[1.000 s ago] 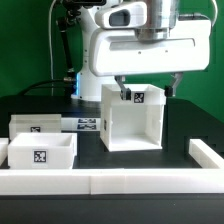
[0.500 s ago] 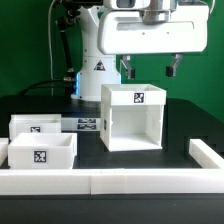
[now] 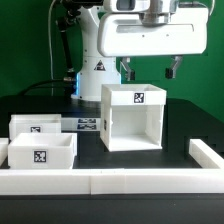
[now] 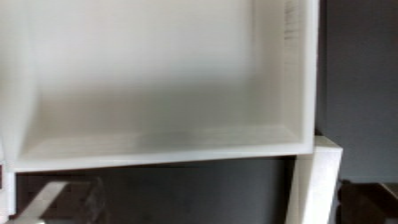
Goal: Assemble drawer
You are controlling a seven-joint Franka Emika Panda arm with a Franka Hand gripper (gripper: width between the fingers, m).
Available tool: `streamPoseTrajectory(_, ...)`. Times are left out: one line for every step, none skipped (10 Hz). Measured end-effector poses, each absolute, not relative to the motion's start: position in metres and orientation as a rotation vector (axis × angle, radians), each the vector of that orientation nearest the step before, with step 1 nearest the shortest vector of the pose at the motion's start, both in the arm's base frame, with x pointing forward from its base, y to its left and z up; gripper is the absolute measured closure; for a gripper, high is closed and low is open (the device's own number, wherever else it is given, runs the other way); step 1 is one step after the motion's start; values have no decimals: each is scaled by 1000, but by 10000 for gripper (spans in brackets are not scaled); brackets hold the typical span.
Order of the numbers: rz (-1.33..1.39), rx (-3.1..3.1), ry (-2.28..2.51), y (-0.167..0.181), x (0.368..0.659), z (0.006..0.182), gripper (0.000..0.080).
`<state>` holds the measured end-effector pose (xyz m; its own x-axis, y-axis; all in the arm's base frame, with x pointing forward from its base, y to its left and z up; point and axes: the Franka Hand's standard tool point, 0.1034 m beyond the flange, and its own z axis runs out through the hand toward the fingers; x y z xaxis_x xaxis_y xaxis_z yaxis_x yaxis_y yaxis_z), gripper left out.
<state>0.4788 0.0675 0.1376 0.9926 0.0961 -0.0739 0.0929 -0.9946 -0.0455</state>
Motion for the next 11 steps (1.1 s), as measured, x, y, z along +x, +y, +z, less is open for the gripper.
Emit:
streamPoseTrajectory(118, -3096, -156, 72, 466, 133, 150)
streamPoseTrajectory(120, -3096, -175, 76, 455, 128, 150)
streamPoseTrajectory(126, -3096, -196, 81, 448, 123, 150)
streamPoseTrajectory(106, -3095, -201, 87, 441, 117, 150)
streamPoseTrajectory(112, -3095, -208, 89, 433, 112, 150)
streamPoseTrajectory(109, -3094, -209, 90, 431, 108, 150)
streamPoseTrajectory(107, -3092, -213, 89, 430, 105, 150)
streamPoseTrajectory(114, -3091, -214, 88, 429, 102, 150)
streamPoseTrajectory(116, -3091, -213, 88, 429, 100, 150)
streamPoseTrajectory(115, -3090, -213, 87, 429, 98, 239)
streamPoseTrajectory(115, -3089, -217, 87, 430, 98, 374)
